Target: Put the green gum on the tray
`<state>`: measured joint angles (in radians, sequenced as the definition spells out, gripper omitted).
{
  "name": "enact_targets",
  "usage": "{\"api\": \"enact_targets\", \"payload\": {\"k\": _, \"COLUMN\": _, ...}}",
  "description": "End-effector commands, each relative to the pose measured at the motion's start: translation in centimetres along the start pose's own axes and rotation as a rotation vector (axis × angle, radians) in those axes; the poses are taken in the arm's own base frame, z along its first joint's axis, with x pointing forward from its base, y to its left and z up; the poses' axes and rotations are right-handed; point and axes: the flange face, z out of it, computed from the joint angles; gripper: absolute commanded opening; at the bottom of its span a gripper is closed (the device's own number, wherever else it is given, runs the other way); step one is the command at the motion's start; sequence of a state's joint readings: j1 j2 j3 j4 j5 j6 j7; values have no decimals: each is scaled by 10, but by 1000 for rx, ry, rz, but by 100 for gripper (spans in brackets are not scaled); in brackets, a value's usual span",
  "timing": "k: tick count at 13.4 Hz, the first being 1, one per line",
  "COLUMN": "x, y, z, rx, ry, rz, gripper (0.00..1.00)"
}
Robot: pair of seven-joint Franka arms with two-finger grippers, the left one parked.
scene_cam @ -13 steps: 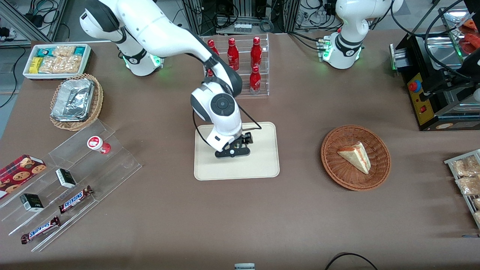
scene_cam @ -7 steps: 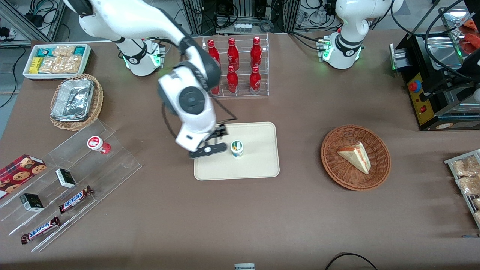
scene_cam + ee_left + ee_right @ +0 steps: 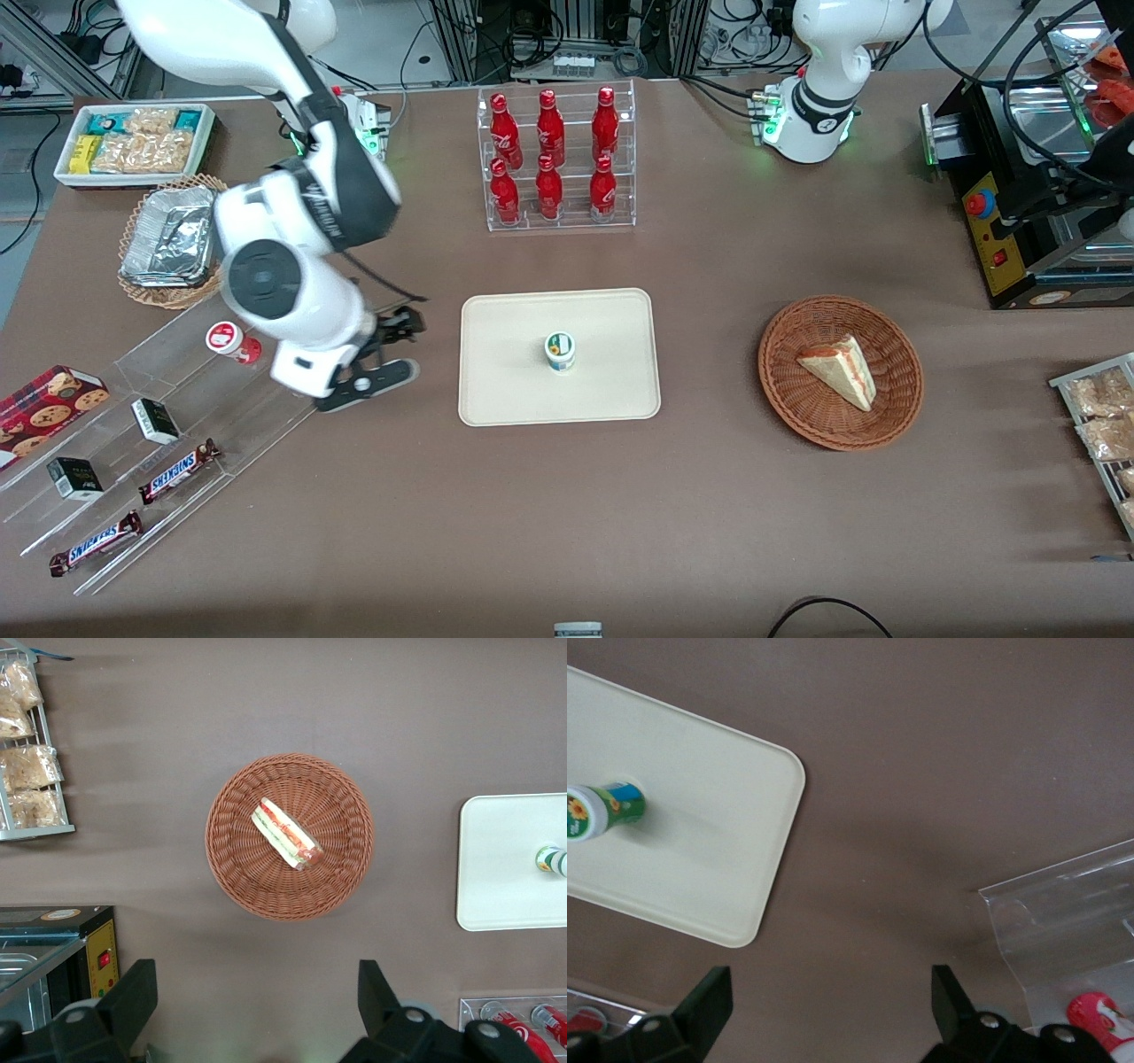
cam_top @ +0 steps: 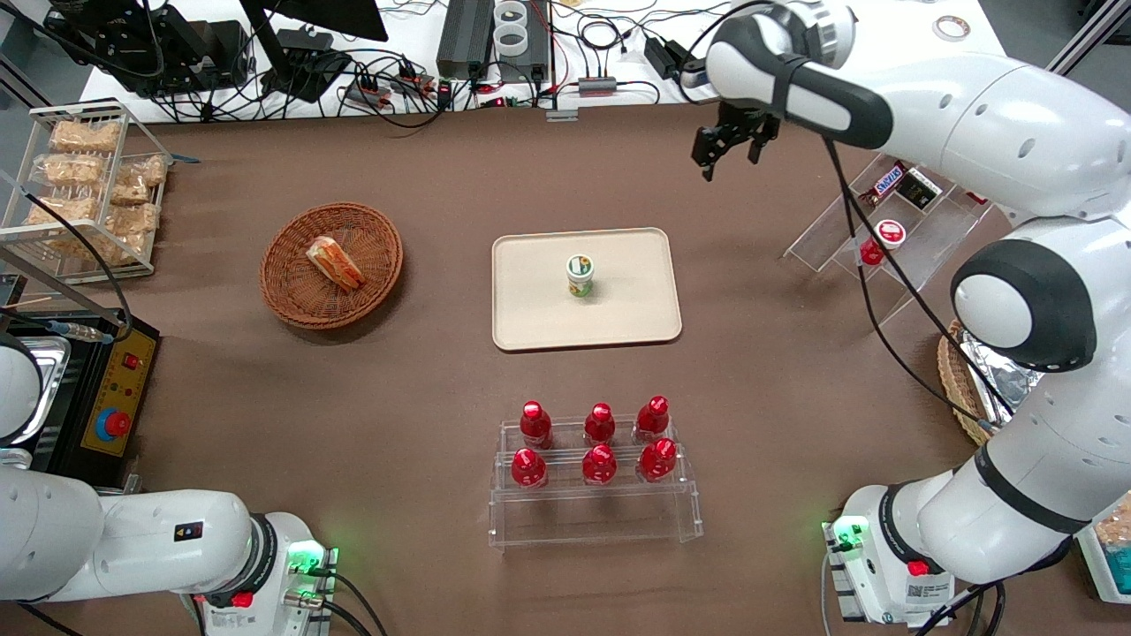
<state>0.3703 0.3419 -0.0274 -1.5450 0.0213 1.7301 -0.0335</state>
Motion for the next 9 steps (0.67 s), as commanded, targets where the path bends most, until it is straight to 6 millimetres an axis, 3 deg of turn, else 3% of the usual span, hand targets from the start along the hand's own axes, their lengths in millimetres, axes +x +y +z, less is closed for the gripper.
{"api": "enact_targets", "payload": {"k": 1, "x": -22, "y": 45, "z": -21, "rx": 15, "ry": 2, "rz": -36, "gripper": 100}}
{"api": "enact_targets", "payload": {"k": 9, "x": -116, "y": 148, "z": -73, "rx": 12, "ry": 73, "rz": 142, "gripper": 100}}
